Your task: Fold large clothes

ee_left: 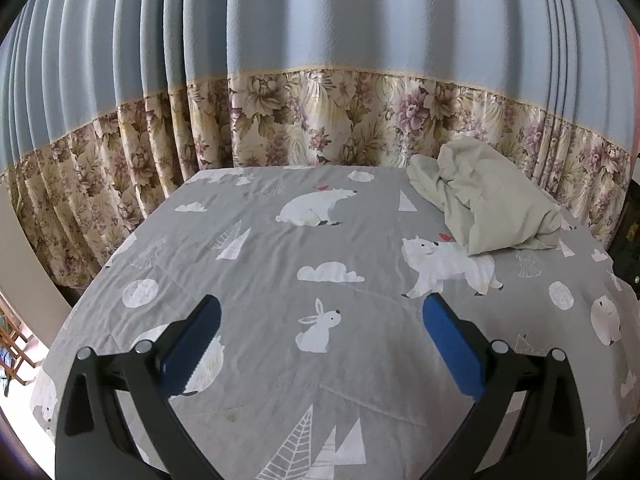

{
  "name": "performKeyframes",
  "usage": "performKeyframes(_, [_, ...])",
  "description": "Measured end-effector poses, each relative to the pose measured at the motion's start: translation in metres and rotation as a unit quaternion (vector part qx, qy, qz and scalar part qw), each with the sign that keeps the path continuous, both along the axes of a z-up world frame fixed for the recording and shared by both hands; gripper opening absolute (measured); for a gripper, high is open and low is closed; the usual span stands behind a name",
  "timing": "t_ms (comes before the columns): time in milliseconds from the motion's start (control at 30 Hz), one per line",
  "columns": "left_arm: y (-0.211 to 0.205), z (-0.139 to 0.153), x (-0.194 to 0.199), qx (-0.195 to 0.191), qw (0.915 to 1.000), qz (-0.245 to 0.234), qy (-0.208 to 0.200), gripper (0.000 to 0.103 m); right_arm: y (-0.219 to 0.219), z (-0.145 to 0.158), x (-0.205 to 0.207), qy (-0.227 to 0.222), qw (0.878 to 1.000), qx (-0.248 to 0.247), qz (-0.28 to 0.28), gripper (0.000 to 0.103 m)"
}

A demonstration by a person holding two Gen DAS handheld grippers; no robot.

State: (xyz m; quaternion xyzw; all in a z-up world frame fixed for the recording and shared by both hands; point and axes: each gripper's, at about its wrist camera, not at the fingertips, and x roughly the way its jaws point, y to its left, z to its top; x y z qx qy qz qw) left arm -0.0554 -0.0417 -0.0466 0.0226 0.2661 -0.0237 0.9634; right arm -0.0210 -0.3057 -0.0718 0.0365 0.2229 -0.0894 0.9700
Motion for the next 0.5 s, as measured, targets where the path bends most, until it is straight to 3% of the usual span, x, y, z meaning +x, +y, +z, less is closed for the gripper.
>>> performKeyframes(500, [-0.0072,0.0078,0.0006,0.000,1.0000,-0.001,-0.006,0.101,0.0031,-0.0003,-0.0017,-0.001,1.000,-0.008,-0.004,0.100])
